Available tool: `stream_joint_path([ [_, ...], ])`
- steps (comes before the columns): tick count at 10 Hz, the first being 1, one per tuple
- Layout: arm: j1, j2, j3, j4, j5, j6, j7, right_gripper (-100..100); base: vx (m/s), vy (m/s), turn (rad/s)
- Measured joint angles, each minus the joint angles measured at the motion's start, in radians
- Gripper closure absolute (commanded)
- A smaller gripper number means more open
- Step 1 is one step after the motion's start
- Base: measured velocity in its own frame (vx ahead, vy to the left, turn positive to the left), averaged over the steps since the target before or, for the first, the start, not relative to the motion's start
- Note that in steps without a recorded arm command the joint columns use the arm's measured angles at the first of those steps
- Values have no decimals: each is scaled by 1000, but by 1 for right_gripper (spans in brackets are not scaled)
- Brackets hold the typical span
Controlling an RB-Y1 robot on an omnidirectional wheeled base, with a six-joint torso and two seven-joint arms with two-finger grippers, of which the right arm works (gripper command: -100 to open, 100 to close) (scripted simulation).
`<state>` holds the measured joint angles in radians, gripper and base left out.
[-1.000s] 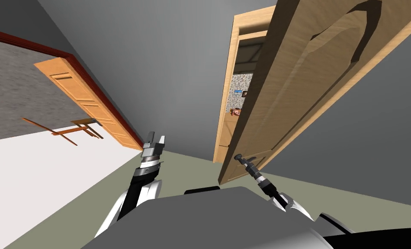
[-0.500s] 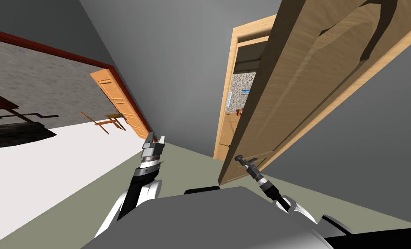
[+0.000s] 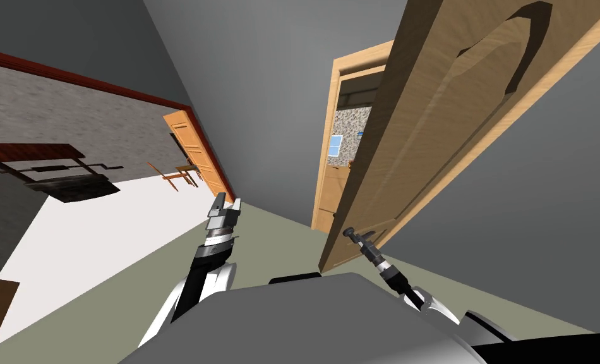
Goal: Pull the door open
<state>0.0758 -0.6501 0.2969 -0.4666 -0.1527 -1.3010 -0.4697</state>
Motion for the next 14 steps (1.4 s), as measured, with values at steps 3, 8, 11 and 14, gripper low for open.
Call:
stream_joint_path([
  [3, -43, 20, -14, 12, 2, 36, 14, 100, -174, -63, 115],
  [8, -100, 54, -38, 2, 7, 121, 43, 100, -187, -89, 155],
  [11, -122, 71, -46, 4, 11, 150, 56, 100, -104, -42, 66],
  [14, -148, 87, -65, -13, 10, 204, 74, 100, -180, -89, 170],
])
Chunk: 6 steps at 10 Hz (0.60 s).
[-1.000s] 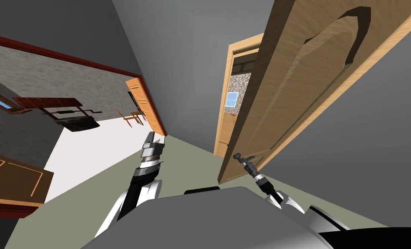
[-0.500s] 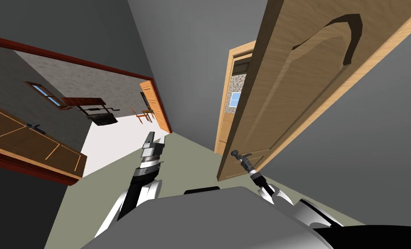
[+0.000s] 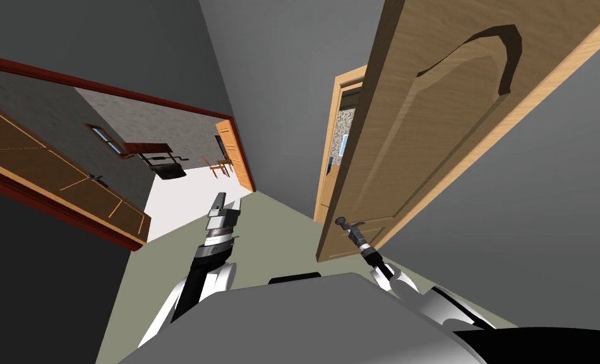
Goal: Pull the door open
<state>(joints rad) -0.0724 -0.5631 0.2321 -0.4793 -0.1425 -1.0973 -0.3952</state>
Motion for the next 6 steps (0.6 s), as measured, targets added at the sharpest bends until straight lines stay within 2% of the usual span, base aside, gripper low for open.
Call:
stream_joint_path([
  [2, -19, 15, -12, -21, 2, 46, 16, 100, -216, -96, 167],
  [4, -54, 32, -19, -1, 6, 72, 25, 100, -175, -95, 112],
  [6, -71, 45, -30, -11, 8, 106, 37, 100, -200, -82, 126],
])
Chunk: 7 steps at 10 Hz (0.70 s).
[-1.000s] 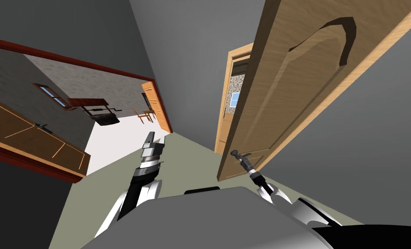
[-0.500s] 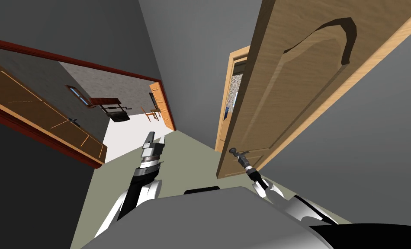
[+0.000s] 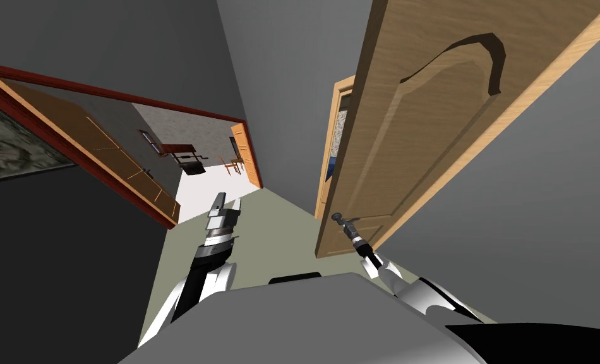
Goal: Pull the door open
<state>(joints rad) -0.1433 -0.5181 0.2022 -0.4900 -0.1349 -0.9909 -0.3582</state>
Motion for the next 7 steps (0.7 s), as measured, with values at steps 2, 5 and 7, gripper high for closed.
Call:
stream_joint_path([
  [2, -27, 14, -5, 14, 3, 20, 7, 100, -172, -105, 108],
  [5, -46, 31, -16, -9, 6, 72, 22, 100, -170, -84, 97],
  [7, -47, 38, -19, -24, 6, 94, 29, 100, -112, -48, 113],
])
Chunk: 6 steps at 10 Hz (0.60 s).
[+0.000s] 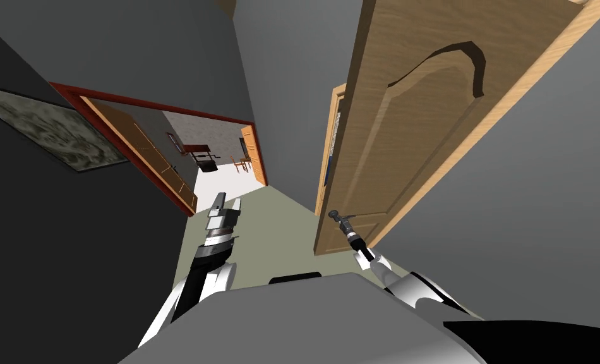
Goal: Pull the door open
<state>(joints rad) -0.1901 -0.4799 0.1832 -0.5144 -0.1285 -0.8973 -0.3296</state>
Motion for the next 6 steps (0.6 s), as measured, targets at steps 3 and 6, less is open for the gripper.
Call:
stream_joint_path([
  [3, 29, -37, 25, -1, 3, -52, -35, 100, -190, -69, 116],
  [6, 62, -70, 55, 7, 9, -110, -73, 100, -178, -91, 125],
])
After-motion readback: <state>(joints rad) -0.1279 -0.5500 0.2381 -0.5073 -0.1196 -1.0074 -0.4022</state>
